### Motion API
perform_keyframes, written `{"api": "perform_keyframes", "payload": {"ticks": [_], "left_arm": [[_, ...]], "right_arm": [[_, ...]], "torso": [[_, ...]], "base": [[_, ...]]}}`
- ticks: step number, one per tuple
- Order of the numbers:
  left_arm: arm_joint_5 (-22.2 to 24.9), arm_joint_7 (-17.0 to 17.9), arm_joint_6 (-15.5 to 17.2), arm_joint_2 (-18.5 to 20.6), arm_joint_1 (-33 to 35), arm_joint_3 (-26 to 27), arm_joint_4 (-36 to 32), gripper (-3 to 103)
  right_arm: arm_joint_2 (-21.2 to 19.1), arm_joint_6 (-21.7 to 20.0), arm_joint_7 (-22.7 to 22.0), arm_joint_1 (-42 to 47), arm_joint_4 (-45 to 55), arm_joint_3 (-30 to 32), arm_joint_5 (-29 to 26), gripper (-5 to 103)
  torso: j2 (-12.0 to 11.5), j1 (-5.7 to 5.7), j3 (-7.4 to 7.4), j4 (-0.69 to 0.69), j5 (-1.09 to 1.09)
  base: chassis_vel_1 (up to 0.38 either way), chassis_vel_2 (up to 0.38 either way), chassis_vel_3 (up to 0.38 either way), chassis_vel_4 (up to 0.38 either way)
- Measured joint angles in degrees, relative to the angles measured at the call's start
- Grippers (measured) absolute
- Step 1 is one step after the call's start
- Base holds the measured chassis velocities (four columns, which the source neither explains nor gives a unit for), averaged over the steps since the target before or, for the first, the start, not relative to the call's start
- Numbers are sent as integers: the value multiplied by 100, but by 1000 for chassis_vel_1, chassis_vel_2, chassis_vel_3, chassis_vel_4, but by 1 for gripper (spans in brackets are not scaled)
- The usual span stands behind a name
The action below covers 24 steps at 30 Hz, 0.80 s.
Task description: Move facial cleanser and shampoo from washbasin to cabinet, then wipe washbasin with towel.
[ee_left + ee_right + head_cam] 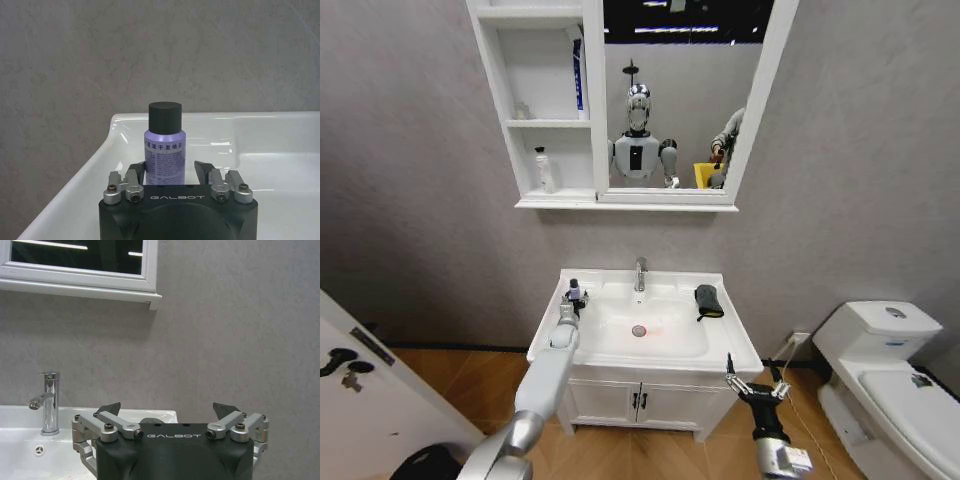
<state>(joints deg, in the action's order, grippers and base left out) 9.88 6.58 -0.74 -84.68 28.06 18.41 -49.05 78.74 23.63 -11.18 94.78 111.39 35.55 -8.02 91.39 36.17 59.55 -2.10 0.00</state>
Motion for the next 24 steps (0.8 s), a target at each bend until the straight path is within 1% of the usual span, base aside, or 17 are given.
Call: {"api": "perform_keyframes", "payload": {"ticks": [1, 3, 4, 5, 10, 11, 14, 15, 16, 17, 18, 19, 20, 21, 22, 23, 24], "left_arm": [[9, -3, 32, 30, 35, -6, -47, 48], [17, -13, 42, 48, 53, -13, -73, 48], [24, -27, 56, 70, 72, -19, -106, 43], [33, -46, 66, 98, 93, -21, -143, 42], [80, -133, 73, 220, 157, -32, -252, 42], [110, -188, 69, 295, 209, -38, -379, 42], [133, -200, 76, 349, 238, -50, -481, 42], [233, -214, 167, 535, 313, -116, -817, 42], [461, -144, 459, 896, 417, -246, -1369, 42], [461, -144, 459, 896, 417, -246, -1369, 42], [593, -92, 612, 1074, 454, -308, -1626, 42], [885, 22, 936, 1485, 519, -438, -2256, 42], [1195, 169, 1262, 1904, 527, -552, -2962, 42], [1195, 169, 1262, 1904, 527, -552, -2962, 42], [1448, 253, 1453, 2131, 505, -619, -3340, 42], [1740, 359, 1686, 2349, 461, -686, -3693, 42], [2354, 508, 2135, 2735, 306, -792, -4267, 42]], "right_arm": [[0, 0, 3, -9, 4, -1, -1, 100], [3, 0, 6, -13, 6, -4, -2, 100], [8, 0, 16, -20, 7, -9, -2, 100], [14, 2, 31, -19, 8, -15, -2, 100], [26, 43, 55, 16, -12, -23, -4, 100], [26, 58, 58, 22, -28, -22, -5, 100], [25, 62, 58, 22, -34, -20, -9, 100], [21, 63, 59, 12, -49, -16, -18, 100], [18, 64, 60, -8, -62, -14, -27, 100], [18, 64, 60, -8, -62, -14, -27, 100], [18, 64, 60, -17, -69, -14, -27, 100], [25, 63, 61, -62, -98, -25, -23, 100], [60, 64, 63, -138, -144, -51, -3, 100], [60, 64, 63, -138, -144, -51, -3, 100], [83, 64, 63, -179, -175, -72, 8, 100], [103, 65, 63, -205, -194, -88, 17, 100], [133, 72, 65, -239, -224, -124, 42, 100]], "torso": [[0, 0, 0, 0, 0], [0, 0, 0, 0, 0], [0, 0, 0, 0, 0], [0, 0, 0, 0, 0], [0, 0, 0, 0, 0], [0, 0, 0, 1, 2], [0, 0, 0, 2, 2], [0, 1, 0, 2, 3], [0, 0, 0, 2, 1], [0, 0, 0, 2, 1], [0, 0, 0, 0, 1], [0, 1, 1, -3, 4], [0, 0, -1, -3, -2], [0, 0, -1, -3, -2], [0, -1, -1, -5, -2], [0, -1, -1, -3, 0], [0, 0, 0, 0, 5]], "base": [[0, 0, 0, 0], [0, 0, 0, 0], [0, 0, 0, 0], [0, 0, 0, 0], [0, 0, 0, 0], [0, 0, 0, 0], [0, 0, 0, 0], [0, 0, 0, 0], [0, 0, 0, 0], [0, 0, 0, 0], [0, 0, 0, 0], [0, 0, 0, 0], [0, 0, 0, 0], [0, 0, 0, 0], [0, 0, 0, 0], [0, 0, 0, 0], [0, 0, 0, 0]]}}
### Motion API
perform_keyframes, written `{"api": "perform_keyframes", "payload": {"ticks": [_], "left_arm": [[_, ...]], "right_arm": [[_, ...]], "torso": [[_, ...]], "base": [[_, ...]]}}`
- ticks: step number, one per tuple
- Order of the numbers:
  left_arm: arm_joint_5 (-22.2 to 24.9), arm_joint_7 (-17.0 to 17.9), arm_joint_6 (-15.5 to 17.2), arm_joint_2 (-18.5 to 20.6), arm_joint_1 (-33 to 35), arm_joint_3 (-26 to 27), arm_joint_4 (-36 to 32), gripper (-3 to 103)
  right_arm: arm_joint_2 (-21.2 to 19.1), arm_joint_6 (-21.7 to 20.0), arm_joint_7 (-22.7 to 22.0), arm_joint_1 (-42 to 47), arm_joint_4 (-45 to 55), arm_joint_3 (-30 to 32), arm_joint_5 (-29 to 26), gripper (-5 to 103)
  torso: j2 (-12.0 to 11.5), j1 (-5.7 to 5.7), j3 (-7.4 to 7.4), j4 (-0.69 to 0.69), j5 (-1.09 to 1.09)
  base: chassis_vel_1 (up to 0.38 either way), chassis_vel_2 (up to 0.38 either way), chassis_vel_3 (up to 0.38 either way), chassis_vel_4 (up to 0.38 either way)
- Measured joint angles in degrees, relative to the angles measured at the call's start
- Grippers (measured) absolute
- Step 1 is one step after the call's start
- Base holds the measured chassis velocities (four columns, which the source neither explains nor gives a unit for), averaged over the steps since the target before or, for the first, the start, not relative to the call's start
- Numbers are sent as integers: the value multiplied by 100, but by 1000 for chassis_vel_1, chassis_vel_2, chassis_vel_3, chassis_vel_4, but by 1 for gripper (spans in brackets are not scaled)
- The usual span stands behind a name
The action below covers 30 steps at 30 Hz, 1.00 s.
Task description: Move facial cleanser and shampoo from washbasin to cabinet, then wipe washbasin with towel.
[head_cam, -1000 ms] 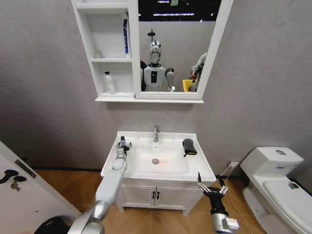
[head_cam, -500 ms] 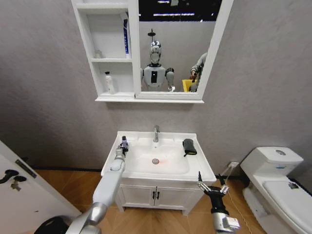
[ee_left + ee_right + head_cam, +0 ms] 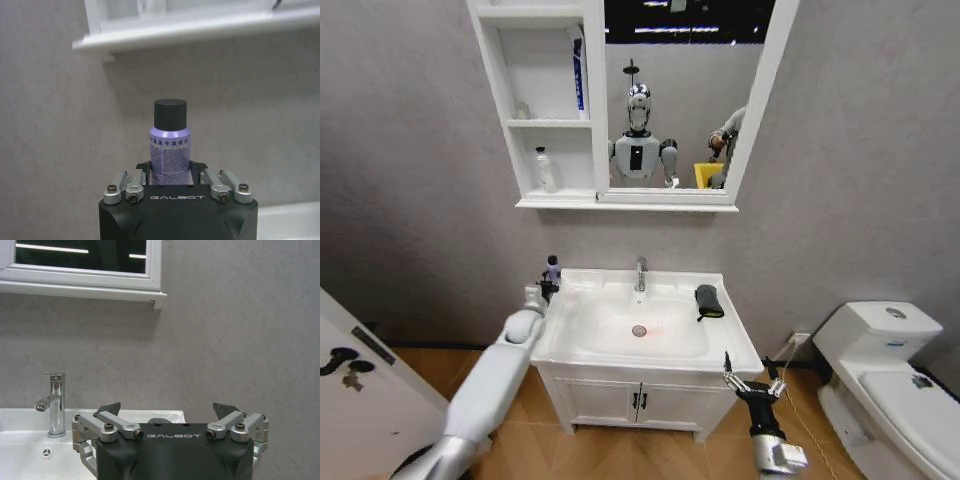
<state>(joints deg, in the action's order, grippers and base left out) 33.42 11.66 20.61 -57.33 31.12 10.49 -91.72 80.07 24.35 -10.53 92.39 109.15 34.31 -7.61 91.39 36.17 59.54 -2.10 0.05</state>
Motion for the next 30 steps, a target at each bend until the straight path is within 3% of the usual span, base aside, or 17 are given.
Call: {"api": "perform_keyframes", "payload": {"ticks": [1, 2, 4, 5, 7, 9, 11, 12, 14, 21, 30], "left_arm": [[0, 0, 0, 0, 0, 0, 0, 42], [356, 89, 233, 209, -114, -39, -261, 42], [1502, 346, 923, 811, -627, -186, -890, 42], [1502, 346, 923, 811, -627, -186, -890, 42], [2634, 685, 1365, 1200, -1422, -417, -1125, 42], [2834, 758, 1417, 1234, -1580, -473, -1124, 42], [3490, 949, 1604, 1246, -2414, -812, -885, 42], [3490, 949, 1604, 1246, -2414, -812, -885, 42], [3854, 1017, 1671, 1109, -3158, -1151, -534, 42], [4060, 1079, 1675, 573, -4291, -1945, 315, 42], [3468, 781, 1513, -54, -4873, -2517, 1579, 42]], "right_arm": [[0, 0, 0, 0, 0, 0, 0, 100], [6, 6, 0, -4, -9, -12, 8, 100], [10, 32, 2, -4, -30, -32, 17, 100], [10, 32, 2, -4, -30, -32, 17, 100], [-1, 74, 5, 7, -44, -30, 18, 100], [-3, 86, 5, 11, -45, -29, 17, 100], [-11, 122, 6, 49, -45, -8, 5, 100], [-11, 122, 6, 49, -45, -8, 5, 100], [-33, 163, 5, 90, -36, 30, -21, 100], [-92, 336, 6, 201, -114, 89, -56, 100], [-110, 384, 34, 131, -174, 85, -84, 100]], "torso": [[0, 0, 0, 0, 0], [0, 0, 0, 1, -3], [0, 0, 0, -1, -7], [0, 0, 0, -1, -7], [1, -1, 0, 0, -6], [1, -1, -1, 0, -7], [0, -1, 0, 0, -2], [0, -1, 0, 0, -2], [0, 0, 1, 0, -7], [0, 0, 1, 2, -7], [0, 1, 1, 1, -6]], "base": [[0, 0, 0, 0], [0, 0, 0, 0], [0, 0, 0, 0], [0, 0, 0, 0], [0, 0, 0, 0], [0, 0, 0, 0], [0, 0, 0, 0], [0, 0, 0, 0], [0, 0, 0, 0], [0, 0, 0, 0], [0, 0, 0, 0]]}}
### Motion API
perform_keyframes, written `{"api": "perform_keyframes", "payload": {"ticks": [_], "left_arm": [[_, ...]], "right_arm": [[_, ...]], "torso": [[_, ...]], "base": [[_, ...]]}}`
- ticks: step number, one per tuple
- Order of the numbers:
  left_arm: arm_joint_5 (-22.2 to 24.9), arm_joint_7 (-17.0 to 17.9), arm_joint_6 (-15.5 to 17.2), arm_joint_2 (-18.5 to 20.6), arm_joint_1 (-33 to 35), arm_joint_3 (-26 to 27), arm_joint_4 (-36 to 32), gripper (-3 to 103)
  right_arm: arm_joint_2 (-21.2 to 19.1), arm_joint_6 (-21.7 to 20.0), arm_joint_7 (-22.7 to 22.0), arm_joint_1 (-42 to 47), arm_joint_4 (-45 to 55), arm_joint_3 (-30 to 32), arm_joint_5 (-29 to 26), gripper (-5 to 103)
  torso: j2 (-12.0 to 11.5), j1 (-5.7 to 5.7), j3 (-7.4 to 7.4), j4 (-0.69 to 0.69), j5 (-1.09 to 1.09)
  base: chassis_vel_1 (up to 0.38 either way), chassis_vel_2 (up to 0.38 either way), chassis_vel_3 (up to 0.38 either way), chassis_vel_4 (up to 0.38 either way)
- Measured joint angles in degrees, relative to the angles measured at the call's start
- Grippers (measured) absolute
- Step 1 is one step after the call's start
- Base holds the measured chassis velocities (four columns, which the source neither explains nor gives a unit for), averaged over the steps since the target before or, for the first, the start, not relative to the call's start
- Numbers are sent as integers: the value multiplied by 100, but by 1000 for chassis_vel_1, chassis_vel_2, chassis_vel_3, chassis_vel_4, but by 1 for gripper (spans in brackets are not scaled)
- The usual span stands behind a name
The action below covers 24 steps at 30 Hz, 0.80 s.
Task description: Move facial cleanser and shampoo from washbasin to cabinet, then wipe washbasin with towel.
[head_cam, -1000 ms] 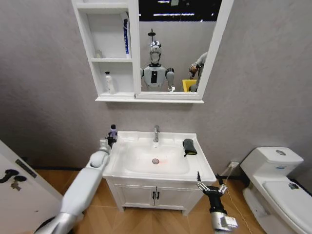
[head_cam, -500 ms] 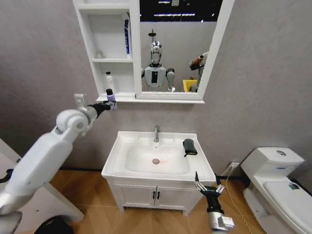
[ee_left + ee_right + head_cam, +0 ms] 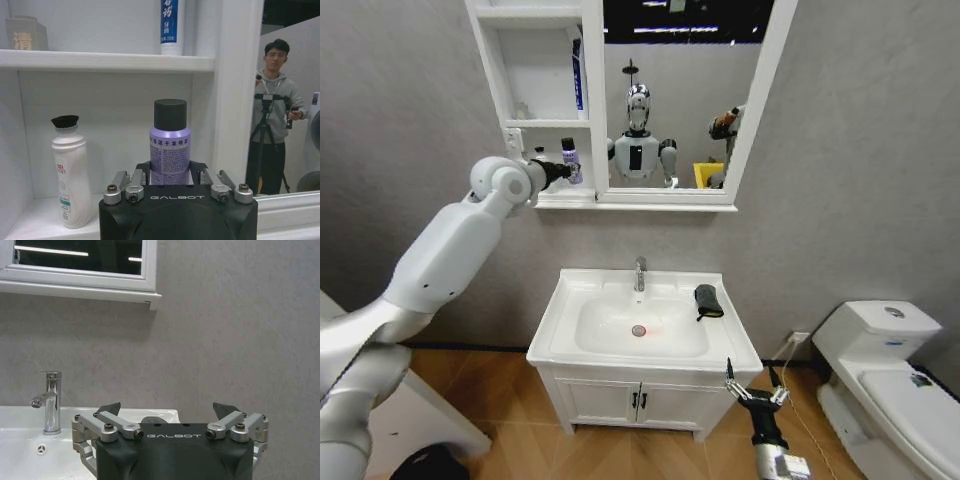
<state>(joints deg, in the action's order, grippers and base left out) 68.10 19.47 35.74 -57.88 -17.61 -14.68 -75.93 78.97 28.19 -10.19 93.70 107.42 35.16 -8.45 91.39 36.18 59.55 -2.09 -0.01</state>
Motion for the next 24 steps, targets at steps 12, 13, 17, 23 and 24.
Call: {"api": "perform_keyframes", "payload": {"ticks": [12, 13, 17, 23, 24], "left_arm": [[-861, -439, -262, -598, -132, -69, 1395, 42], [-938, -484, -292, -650, -141, -55, 1490, 42], [-1071, -562, -338, -729, -157, -19, 1660, 42], [-1189, -628, -478, -774, -125, 20, 1711, 54], [-1245, -631, -515, -774, -98, 27, 1693, 54]], "right_arm": [[-26, 39, 9, 22, -81, 29, -82, 100], [-25, 52, 9, 19, -106, 29, -83, 100], [-19, 75, 9, 19, -141, 17, -78, 100], [-26, 81, 6, 1, -157, 24, -81, 100], [-27, 81, -4, -7, -159, 26, -81, 100]], "torso": [[0, 0, 0, -1, 1], [0, 0, 0, -1, 1], [0, 1, 0, -1, 0], [0, -1, -1, -1, 0], [0, -1, -1, -1, 0]], "base": [[0, 0, 0, 0], [0, 0, 0, 0], [0, 0, 0, 0], [0, 0, 0, 0], [0, 0, 0, 0]]}}
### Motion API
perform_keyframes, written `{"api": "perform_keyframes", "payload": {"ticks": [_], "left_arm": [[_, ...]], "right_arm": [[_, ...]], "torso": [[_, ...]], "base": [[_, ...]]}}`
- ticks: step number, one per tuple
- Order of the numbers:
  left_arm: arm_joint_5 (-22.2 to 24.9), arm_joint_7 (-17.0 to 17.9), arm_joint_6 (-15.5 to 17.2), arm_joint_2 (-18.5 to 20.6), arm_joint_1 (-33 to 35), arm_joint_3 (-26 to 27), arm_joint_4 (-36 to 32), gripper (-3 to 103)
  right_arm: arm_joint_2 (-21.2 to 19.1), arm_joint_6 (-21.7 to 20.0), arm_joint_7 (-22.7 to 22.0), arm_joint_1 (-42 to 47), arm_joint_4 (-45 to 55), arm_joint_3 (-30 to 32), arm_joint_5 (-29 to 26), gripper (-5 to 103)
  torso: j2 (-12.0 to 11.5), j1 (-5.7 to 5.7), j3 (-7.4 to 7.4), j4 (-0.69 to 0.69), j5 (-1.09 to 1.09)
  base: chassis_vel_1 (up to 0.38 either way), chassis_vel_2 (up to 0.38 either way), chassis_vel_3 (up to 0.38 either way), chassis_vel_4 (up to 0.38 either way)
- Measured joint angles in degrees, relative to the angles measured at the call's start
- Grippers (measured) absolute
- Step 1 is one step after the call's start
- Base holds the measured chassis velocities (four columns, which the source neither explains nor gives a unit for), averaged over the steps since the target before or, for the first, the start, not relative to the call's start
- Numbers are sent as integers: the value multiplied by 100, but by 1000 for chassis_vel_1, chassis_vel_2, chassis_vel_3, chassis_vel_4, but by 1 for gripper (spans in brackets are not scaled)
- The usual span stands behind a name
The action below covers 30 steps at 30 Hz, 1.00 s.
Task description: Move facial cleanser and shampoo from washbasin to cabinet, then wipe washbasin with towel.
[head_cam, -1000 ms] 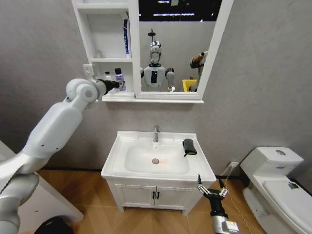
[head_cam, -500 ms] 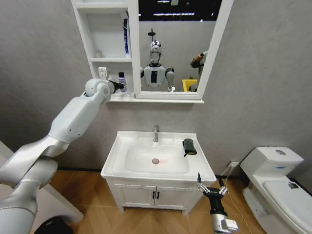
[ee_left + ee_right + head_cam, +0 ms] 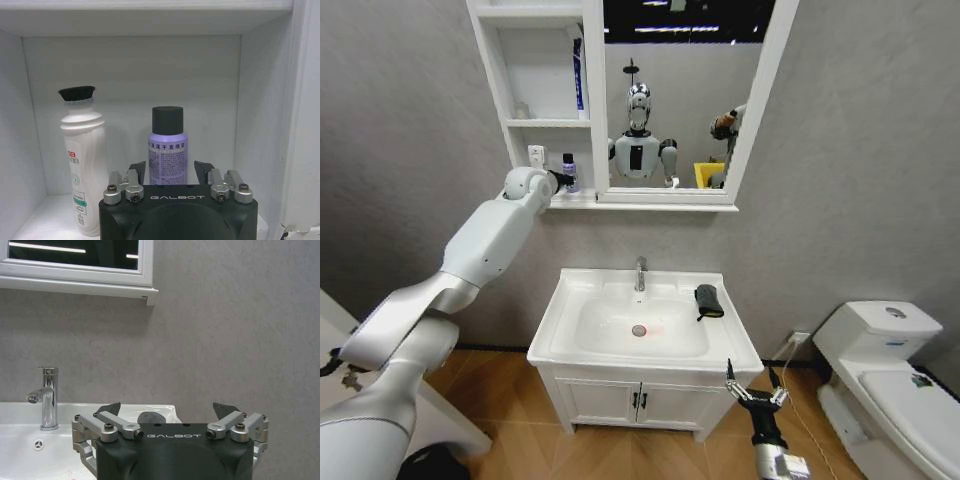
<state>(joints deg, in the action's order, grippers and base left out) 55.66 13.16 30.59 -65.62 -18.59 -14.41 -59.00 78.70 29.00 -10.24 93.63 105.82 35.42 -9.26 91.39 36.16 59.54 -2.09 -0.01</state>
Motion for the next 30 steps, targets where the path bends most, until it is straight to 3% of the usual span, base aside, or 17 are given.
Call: {"api": "perform_keyframes", "payload": {"ticks": [2, 3, 5, 8, 9, 12, 14, 15, 16, 17, 20, 23, 24, 25, 28, 29, 30], "left_arm": [[-91, -1, -55, -1, 49, 26, -24, 59], [-166, 9, -121, 6, 135, 62, -90, 71], [-166, 9, -121, 6, 135, 62, -90, 71], [-180, 51, -245, 182, 390, 186, -512, 82], [-197, 67, -449, 398, 667, 292, -1054, 93], [-235, 40, -812, 651, 1063, 488, -1809, 97], [-290, 48, -863, 946, 1616, 779, -2649, 99], [-290, 48, -863, 946, 1616, 779, -2649, 99], [-279, 56, -835, 1253, 2203, 1035, -3241, 100], [-279, 56, -835, 1253, 2203, 1035, -3241, 100], [-359, 54, -901, 1985, 3719, 1686, -4546, 100], [-515, 29, -1098, 2158, 4475, 1964, -4976, 100], [-515, 29, -1098, 2158, 4475, 1964, -4976, 100], [-786, 43, -1255, 2203, 5370, 2486, -5374, 100], [-1436, 82, -1596, 1934, 6909, 3332, -5695, 100], [-1436, 82, -1596, 1934, 6909, 3332, -5695, 100], [-1978, -3, -1809, 1635, 7718, 3794, -5757, 100]], "right_arm": [[-1, -3, -13, -8, -2, 1, -2, 100], [-1, -6, -22, -12, -3, 1, -3, 100], [-1, -6, -22, -12, -3, 1, -3, 100], [3, -9, -35, -8, -3, 4, -10, 100], [2, -18, -49, -16, -3, 17, -26, 100], [-7, -33, -55, -52, -7, 23, -51, 100], [-12, -77, -56, -104, -16, 19, -54, 100], [-12, -77, -56, -104, -16, 19, -54, 100], [-15, -137, -56, -132, -1, 3, -49, 100], [-15, -137, -56, -132, -1, 3, -49, 100], [-46, -278, -43, -160, 148, -13, -18, 100], [-66, -328, -10, -169, 179, -12, -19, 100], [-66, -328, -10, -169, 179, -12, -19, 100], [-107, -420, 66, -201, 182, -10, -34, 100], [-139, -690, 132, -331, 179, -44, -197, 100], [-139, -690, 132, -331, 179, -44, -197, 100], [-174, -871, 183, -436, 193, -42, -312, 100]], "torso": [[0, 0, 0, 0, 1], [0, 1, 0, 0, 0], [0, 1, 0, 0, 0], [0, 1, 0, 2, 0], [-1, 1, 1, -1, 3], [0, 1, 0, 0, 2], [1, -1, -1, 1, 0], [1, -1, -1, 1, 0], [1, 0, -1, 1, 1], [1, 0, -1, 1, 1], [1, 1, -1, -2, 0], [2, -2, -1, -4, -2], [2, -2, -1, -4, -2], [1, 1, 0, 1, 9], [1, -2, -1, 2, -2], [1, -2, -1, 2, -2], [1, 1, 0, 1, 6]], "base": [[0, 0, 0, 0], [0, 0, 0, 0], [0, 0, 0, 0], [0, 0, 0, 0], [0, 0, 0, 0], [0, 0, 0, 0], [0, 0, 0, 0], [0, 0, 0, 0], [0, 0, 0, 0], [0, 0, 0, 0], [0, 0, 0, 0], [0, 0, 0, 0], [0, 0, 0, 0], [0, 0, 0, 0], [0, 0, 0, 0], [0, 0, 0, 0], [0, 0, 0, 0]]}}
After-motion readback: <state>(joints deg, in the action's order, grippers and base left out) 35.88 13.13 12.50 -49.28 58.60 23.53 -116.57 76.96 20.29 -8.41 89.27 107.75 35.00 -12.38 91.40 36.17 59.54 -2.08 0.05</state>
